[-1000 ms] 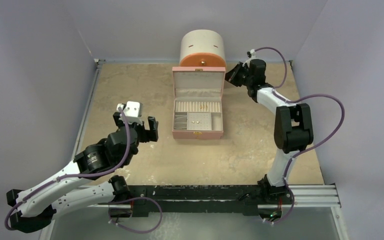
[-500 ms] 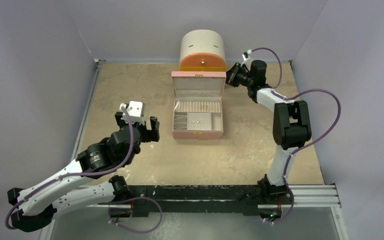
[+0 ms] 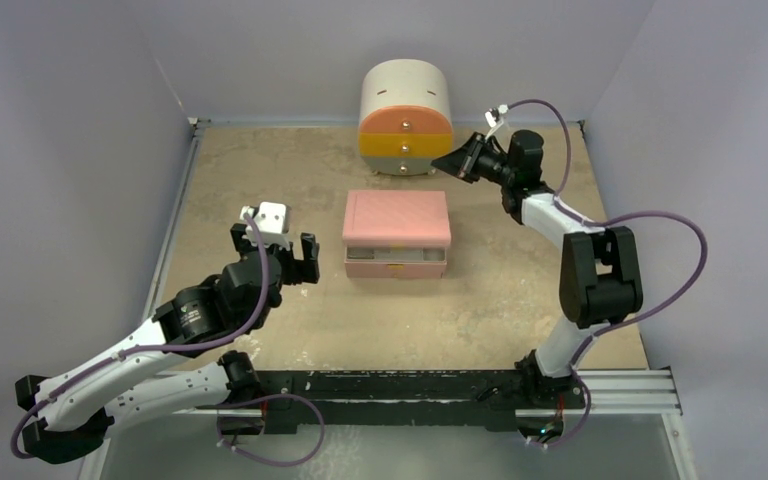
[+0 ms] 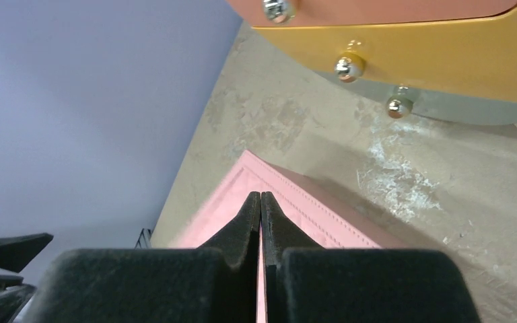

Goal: Organize the mixed jewelry
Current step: Close the jewelry box at the center of the board.

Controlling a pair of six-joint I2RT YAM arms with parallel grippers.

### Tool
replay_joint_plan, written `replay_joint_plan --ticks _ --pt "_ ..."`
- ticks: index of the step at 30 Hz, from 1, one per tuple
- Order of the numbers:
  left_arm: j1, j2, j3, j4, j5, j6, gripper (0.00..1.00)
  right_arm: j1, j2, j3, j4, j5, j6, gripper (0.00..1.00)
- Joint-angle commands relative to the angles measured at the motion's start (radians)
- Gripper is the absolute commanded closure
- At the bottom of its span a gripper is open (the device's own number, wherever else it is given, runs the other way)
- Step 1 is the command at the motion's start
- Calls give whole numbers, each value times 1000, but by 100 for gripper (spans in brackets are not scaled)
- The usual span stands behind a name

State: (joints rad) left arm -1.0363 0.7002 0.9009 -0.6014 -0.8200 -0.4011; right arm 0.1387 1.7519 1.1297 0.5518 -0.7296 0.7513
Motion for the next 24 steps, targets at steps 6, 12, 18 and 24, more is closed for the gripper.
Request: replay_joint_plan --ticks 6,12,18,24 --pt "3 5 -2 15 -17 4 16 58 -205 -92 -54 31 -100 100" --pt "5 9 -2 17 -13 5 16 201 -314 -70 -287 193 -265 100" --pt "5 21 -2 17 -10 7 16 336 -362 -74 -452 399 -345 100" --pt "9 36 -3 17 -7 6 14 421 -361 -107 -524 495 -364 100"
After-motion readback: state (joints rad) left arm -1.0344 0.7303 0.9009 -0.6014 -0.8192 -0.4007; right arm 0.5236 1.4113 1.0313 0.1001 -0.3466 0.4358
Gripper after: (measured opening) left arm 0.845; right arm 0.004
